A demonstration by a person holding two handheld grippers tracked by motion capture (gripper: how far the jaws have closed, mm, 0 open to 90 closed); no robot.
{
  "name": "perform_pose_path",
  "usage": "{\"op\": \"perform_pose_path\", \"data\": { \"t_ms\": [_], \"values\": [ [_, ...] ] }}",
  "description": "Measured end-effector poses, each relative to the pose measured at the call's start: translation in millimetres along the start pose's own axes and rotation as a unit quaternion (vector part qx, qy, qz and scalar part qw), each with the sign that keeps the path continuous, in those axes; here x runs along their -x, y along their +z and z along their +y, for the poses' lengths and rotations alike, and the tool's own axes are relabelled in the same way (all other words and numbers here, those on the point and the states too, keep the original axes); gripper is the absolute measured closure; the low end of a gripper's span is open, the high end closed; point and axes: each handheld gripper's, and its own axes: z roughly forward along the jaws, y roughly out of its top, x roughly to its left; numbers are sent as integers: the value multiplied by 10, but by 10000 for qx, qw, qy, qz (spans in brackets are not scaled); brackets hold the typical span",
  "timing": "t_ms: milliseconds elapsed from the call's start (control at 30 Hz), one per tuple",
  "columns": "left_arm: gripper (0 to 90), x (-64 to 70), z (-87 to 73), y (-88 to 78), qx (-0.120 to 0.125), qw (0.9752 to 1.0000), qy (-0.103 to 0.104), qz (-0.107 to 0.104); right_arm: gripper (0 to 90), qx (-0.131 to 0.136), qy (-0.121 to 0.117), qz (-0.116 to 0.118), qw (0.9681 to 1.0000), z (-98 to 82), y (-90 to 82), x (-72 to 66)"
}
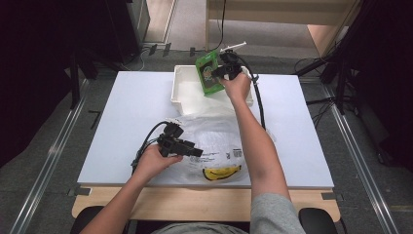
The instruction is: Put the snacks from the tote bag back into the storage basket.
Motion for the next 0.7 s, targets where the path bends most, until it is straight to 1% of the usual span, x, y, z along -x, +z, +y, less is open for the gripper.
{"op": "perform_pose_path", "data": {
  "t_ms": [133,233,567,700],
  "values": [
    [402,-9,-3,-2,-11,10000,-19,9,681,-27,-30,-74,10000,-15,40,30],
    [401,-18,-3,-3,1,10000,-19,7,671,-55,41,-75,9999,-17,57,51],
    [401,-13,-5,2,-26,10000,-10,17,601,-139,128,-164,9997,-43,113,113],
    [401,-13,-7,9,-36,10000,-31,9,574,-141,126,-193,9996,-57,142,128]
  ]
}}
